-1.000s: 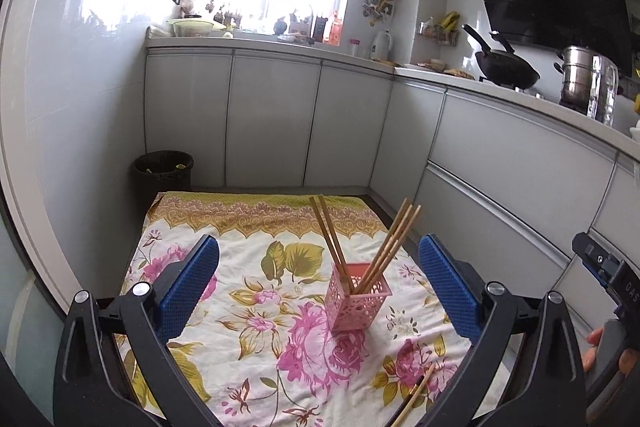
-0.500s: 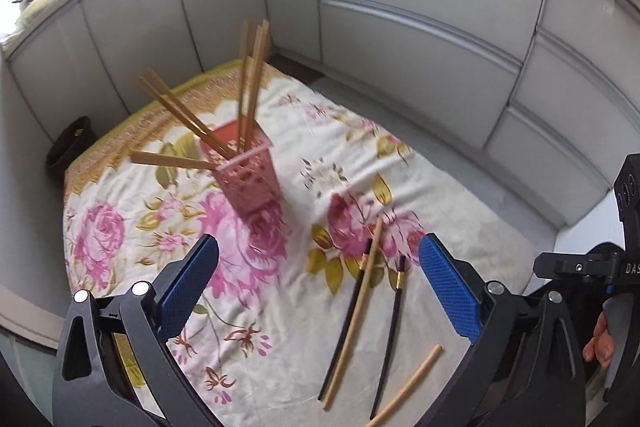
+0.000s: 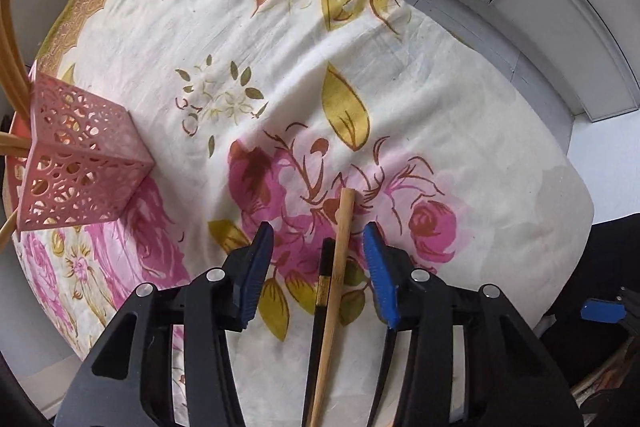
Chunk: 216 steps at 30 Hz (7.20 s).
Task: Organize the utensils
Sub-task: 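Grasp a wooden chopstick with the left tool while the right tool grasps one, then lift both held chopsticks upright and carry them toward the pink basket, then lower both chopsticks into the pink basket and open both tools, then grasp a wooden chopstick on the bedspread with the left tool while the right tool holds one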
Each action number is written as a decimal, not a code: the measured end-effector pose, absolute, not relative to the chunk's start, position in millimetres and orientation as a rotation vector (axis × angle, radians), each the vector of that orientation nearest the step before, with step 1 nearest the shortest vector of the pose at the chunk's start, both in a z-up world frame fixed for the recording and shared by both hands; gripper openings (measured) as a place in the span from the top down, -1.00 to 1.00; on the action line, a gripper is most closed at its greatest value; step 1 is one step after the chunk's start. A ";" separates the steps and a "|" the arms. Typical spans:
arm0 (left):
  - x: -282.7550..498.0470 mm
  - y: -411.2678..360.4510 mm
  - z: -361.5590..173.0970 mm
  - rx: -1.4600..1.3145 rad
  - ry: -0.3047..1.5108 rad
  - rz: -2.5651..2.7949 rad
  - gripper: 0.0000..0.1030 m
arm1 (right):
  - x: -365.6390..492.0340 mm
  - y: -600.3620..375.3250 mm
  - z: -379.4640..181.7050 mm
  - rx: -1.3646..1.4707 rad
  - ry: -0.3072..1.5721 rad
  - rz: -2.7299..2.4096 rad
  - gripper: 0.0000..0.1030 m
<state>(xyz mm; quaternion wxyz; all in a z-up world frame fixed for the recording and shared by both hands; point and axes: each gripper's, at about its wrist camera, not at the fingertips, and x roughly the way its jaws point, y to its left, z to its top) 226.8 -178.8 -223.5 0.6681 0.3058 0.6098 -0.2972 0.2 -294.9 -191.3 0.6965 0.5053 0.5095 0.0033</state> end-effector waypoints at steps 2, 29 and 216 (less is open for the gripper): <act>228.3 -180.5 -224.9 0.680 1.380 -0.690 0.13 | 1.9 -294.8 -193.6 1.130 1.147 0.009 -0.87; 203.5 -84.6 -126.0 0.373 1.052 -0.724 0.88 | 52.6 -202.9 -215.0 1.107 1.464 0.057 -0.54; 490.7 168.2 -184.9 -0.390 1.121 0.263 1.00 | 194.2 -335.1 -30.6 0.742 0.552 0.162 0.78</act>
